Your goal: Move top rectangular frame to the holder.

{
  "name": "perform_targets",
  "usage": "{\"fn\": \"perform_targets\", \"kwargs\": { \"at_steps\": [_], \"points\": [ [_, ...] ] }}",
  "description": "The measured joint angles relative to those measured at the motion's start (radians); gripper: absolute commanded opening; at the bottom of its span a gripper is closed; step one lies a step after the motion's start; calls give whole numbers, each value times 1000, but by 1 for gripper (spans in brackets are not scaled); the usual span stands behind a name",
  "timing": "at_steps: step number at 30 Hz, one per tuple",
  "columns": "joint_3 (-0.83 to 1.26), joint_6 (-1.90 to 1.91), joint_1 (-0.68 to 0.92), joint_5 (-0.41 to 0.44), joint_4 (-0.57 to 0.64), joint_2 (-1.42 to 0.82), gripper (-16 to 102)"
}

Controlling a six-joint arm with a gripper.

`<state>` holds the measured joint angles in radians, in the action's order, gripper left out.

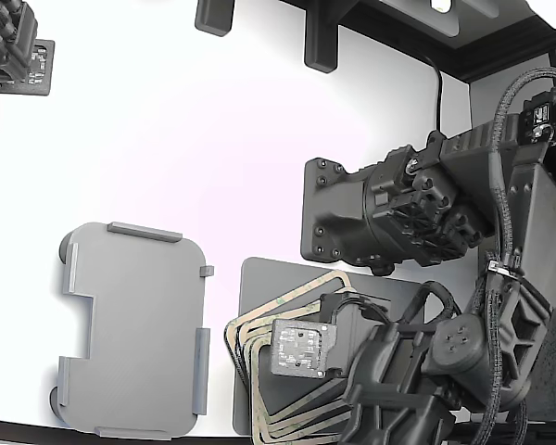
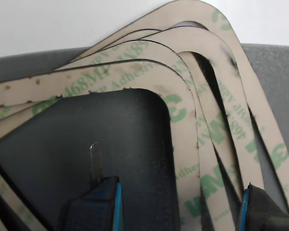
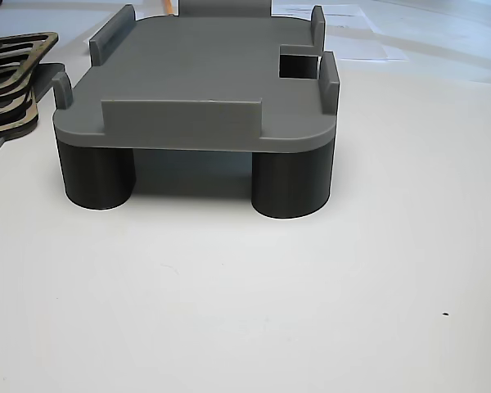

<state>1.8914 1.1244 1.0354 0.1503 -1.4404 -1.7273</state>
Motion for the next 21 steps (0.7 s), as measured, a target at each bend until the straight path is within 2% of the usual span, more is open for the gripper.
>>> {"fn": "perform_targets", "kwargs": {
  "at_steps": [11,21],
  "points": [
    [17,-2,2,-8,8,15,68],
    [46,-8,2,0,5,12,57]
  ]
}}
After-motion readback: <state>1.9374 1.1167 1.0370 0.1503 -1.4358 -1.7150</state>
